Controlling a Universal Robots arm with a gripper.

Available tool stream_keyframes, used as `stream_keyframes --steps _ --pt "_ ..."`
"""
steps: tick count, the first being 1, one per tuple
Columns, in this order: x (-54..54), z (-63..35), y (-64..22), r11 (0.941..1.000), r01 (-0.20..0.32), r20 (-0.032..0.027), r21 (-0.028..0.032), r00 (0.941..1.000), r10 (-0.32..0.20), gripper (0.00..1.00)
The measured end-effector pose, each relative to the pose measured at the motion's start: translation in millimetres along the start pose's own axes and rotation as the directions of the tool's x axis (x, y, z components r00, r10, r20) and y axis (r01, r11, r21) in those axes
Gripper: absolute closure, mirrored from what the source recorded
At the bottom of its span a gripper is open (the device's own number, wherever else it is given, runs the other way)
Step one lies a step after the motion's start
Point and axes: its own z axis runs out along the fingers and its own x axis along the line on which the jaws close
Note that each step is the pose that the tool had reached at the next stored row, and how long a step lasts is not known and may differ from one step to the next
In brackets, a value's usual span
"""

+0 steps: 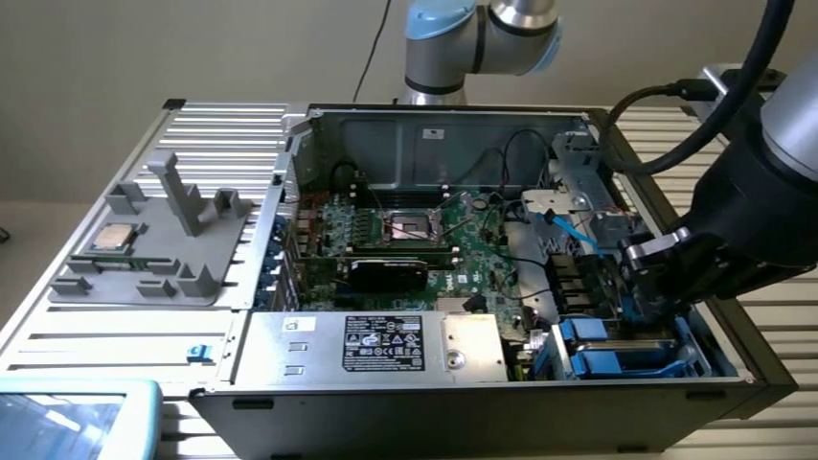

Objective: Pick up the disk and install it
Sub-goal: 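Insert the second disk wire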

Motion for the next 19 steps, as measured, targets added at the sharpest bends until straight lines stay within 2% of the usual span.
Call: stream_keyframes --steps 4,14,17,19 --pt "-8.3 0.2 -0.9 1.0 0.0 -0.0046 -0.0001 1.0 0.0 0.89" --pt "-10.2 17.4 -3.3 1.0 -0.001 -0.0079 0.0001 1.0 0.001 0.89" --pt "-10.7 21.3 -3.7 1.0 -0.001 -0.0093 0.0022 1.0 0.001 0.89" --pt "-10.9 22.1 -3.8 1.0 -0.001 -0.0117 0.0008 0.9999 0.001 0.89"
